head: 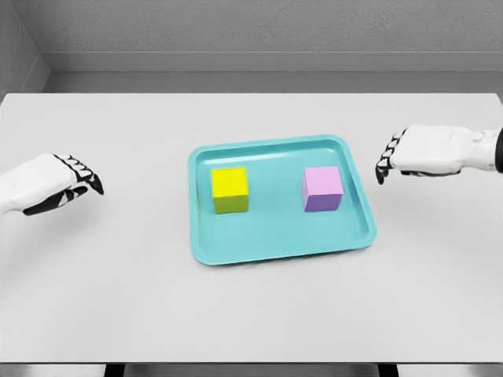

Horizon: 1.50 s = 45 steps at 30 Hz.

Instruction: Push two cubes

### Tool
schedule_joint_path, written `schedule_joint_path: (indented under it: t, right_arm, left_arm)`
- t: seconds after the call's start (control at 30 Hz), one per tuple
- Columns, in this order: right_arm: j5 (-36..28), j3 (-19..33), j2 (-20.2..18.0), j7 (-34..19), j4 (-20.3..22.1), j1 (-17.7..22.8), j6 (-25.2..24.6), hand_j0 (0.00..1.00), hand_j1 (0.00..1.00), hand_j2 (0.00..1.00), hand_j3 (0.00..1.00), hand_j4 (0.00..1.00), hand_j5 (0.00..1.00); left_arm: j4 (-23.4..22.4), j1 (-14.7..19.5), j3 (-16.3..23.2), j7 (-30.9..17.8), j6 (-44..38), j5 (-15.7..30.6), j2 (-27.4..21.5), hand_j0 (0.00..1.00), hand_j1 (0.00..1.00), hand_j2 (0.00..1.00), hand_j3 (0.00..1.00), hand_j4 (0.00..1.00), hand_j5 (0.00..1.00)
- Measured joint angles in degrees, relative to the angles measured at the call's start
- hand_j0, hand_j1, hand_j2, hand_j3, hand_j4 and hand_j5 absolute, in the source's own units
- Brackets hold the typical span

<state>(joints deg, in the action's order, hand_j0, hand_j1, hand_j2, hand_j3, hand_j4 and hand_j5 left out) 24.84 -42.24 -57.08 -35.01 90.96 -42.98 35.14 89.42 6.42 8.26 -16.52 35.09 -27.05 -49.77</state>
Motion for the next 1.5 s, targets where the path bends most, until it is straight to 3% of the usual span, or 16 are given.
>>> schedule_joint_path:
  t: [0.2,0.3,0.63,1.07,1.3,1.5]
  right_arm:
    - [0.32,-0.96,2.62,0.00,-3.91,-0.09,-0.01,0.53,0.53,0.53,0.53,0.53,0.53]
    - [0.36,-1.06,4.29,0.00,-6.34,-0.09,0.00,0.53,0.53,0.53,0.53,0.53,0.53]
    - [0.58,-1.18,8.00,0.00,-11.58,-0.18,0.00,0.53,0.53,0.53,0.53,0.53,0.53]
    - [1.13,-1.21,11.00,0.00,-12.82,-0.18,0.00,0.53,0.53,0.53,0.53,0.53,0.53]
    - [1.19,-1.53,12.03,0.00,-12.62,-0.18,0.00,0.53,0.53,0.53,0.53,0.53,0.53]
    - [1.35,-1.91,12.35,0.00,-10.00,0.00,0.00,0.53,0.53,0.53,0.53,0.53,0.53]
  left_arm:
    - [-0.35,2.20,0.74,-0.03,-0.01,0.01,1.01,0.48,0.48,0.48,0.48,0.48,0.48]
    - [-0.39,5.27,2.53,-0.06,-0.02,0.01,1.62,0.48,0.48,0.48,0.48,0.48,0.48]
    - [-1.05,9.58,7.75,-0.11,-0.01,-0.49,5.81,0.48,0.48,0.48,0.48,0.48,0.48]
    - [-1.63,14.06,12.94,-0.97,-0.01,-1.15,9.60,0.50,0.50,0.50,0.50,0.50,0.50]
    - [-2.26,14.50,14.92,-2.01,0.00,-1.32,11.74,0.50,0.50,0.50,0.50,0.50,0.50]
    - [-2.46,14.94,15.71,-2.50,0.01,-1.81,12.99,0.50,0.50,0.50,0.50,0.50,0.50]
